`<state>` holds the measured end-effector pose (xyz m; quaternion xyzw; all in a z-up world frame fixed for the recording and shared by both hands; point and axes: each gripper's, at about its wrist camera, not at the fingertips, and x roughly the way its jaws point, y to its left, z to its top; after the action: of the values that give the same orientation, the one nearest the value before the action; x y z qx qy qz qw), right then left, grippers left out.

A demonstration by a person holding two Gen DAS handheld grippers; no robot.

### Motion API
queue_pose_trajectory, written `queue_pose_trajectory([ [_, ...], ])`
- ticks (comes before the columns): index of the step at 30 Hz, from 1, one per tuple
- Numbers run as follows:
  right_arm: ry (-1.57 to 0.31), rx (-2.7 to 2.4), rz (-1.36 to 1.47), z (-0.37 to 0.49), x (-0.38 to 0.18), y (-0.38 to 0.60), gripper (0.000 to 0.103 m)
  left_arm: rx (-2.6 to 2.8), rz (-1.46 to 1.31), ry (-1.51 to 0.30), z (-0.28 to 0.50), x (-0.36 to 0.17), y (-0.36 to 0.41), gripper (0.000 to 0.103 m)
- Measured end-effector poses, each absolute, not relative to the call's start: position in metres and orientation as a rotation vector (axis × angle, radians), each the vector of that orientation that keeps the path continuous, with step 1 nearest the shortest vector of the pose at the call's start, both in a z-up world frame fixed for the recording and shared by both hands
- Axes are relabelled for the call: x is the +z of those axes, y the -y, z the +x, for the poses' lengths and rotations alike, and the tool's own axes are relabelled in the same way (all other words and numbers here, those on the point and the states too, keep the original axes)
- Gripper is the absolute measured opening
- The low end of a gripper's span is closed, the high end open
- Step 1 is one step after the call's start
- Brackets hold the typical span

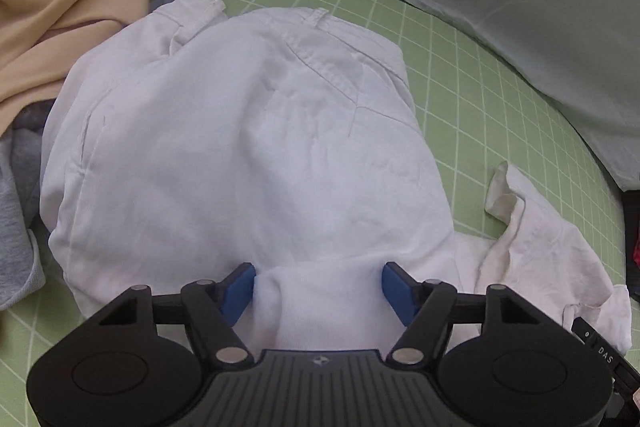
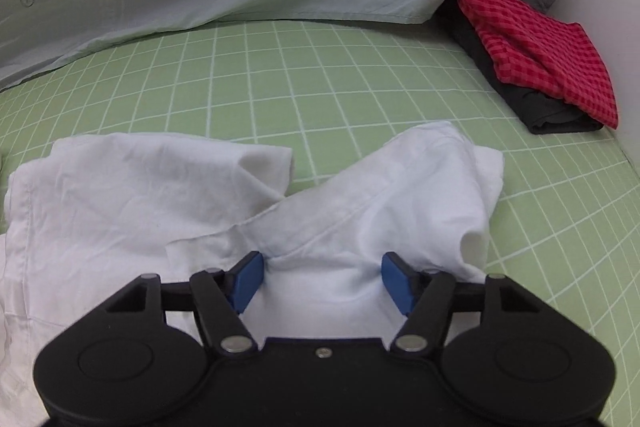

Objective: Fold clothes

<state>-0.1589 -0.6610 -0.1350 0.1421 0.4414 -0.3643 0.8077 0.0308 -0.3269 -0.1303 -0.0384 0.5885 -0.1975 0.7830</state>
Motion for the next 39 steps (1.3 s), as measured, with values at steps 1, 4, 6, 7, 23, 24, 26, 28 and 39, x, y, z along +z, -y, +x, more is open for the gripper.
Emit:
queue_pose_trajectory([
  [1, -0.937, -0.816, 0.302, -0.162, -0.137, 0.676, 0.066, -0.471, -0.088, -1.264, 0.028, -0.131, 0.34, 0.069],
  [4, -0.937, -0.929, 0.25, -0.17, -0.143, 0.717, 0.072, -0.598, -0.125, -1.27, 0.023, -0.127, 0.374, 0.069],
  [6, -0.965, -0.976, 0.239, -0.176, -0.142, 0.739, 0.075, -0.646, -0.132, -1.247, 0.017, -0.114, 0.38, 0.071],
  [7, -0.969, -0.979, 0.246, -0.179, -0.139, 0.745, 0.075, -0.645, -0.115, -1.22, 0.014, -0.107, 0.378, 0.071],
  [23, -0.985, -0.866, 0.181, -0.175, -0.109, 0.604, 0.086, -0.054, 0.397, -0.929, 0.076, -0.102, 0.202, 0.09],
  [24, -0.993, -0.861, 0.161, -0.171, -0.107, 0.596, 0.087, -0.083, 0.421, -0.927, 0.081, -0.107, 0.2, 0.095],
  [26, -1.003, -0.859, 0.154, -0.165, -0.105, 0.582, 0.087, -0.176, 0.468, -0.946, 0.088, -0.12, 0.203, 0.097],
  [28, -1.014, -0.864, 0.167, -0.159, -0.103, 0.571, 0.086, -0.229, 0.502, -0.96, 0.091, -0.132, 0.207, 0.097],
  [39, -1.062, -0.887, 0.167, -0.135, -0.099, 0.531, 0.083, -0.21, 0.423, -0.969, 0.102, -0.144, 0.195, 0.044],
])
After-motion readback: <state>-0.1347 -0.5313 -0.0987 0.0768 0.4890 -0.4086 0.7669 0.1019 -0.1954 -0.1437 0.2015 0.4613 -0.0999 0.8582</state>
